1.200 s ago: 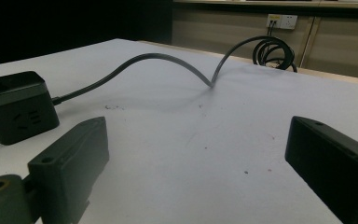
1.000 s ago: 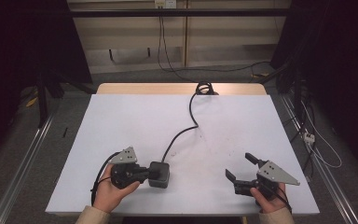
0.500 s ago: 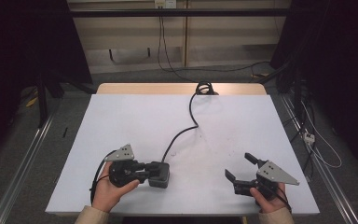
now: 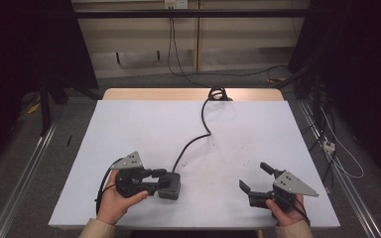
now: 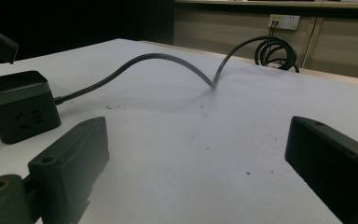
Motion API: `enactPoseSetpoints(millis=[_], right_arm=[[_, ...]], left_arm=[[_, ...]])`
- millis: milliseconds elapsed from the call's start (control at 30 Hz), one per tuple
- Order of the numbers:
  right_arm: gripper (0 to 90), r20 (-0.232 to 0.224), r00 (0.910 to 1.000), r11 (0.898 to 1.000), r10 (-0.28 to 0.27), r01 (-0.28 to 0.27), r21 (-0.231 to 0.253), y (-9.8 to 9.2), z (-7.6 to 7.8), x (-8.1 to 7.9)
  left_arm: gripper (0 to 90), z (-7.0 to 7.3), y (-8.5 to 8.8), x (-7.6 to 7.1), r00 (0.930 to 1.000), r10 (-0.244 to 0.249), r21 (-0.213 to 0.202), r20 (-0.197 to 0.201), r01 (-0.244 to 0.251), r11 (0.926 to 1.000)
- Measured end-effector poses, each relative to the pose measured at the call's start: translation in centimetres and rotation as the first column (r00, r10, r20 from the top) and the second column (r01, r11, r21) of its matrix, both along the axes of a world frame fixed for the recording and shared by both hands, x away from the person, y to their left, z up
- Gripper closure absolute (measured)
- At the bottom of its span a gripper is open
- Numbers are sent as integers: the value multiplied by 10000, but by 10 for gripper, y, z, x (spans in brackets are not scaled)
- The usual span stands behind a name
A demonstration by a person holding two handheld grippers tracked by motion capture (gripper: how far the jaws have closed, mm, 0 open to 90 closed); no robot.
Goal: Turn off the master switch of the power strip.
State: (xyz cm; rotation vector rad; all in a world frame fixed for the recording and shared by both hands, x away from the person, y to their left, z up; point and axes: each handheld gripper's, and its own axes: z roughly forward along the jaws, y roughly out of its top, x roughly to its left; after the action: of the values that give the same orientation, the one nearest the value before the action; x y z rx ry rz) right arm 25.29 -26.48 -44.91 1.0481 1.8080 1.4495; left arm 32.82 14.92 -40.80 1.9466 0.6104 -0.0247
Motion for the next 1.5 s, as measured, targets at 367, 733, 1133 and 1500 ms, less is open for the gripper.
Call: enactPoseSetpoints(millis=[367,733,1133,1500], right_arm=[[58,-6,10000,10000,15,-16,-45,0,0,0],[58,-13,10000,10000,31,-31,-26,0,0,0],[58,-18,10000,10000,39,-39,-59,1,0,0],[58,-50,10000,10000,63,-64,-45,2,0,0]], left_arm=[[325,-1,1,2,9998,105,7,192,-105,9999],[201,-3,5,4,9992,-41,-21,386,42,10000],[115,-5,15,6,9990,-117,-184,425,125,9998],[113,-5,24,7,9988,-19,-336,498,36,9994]])
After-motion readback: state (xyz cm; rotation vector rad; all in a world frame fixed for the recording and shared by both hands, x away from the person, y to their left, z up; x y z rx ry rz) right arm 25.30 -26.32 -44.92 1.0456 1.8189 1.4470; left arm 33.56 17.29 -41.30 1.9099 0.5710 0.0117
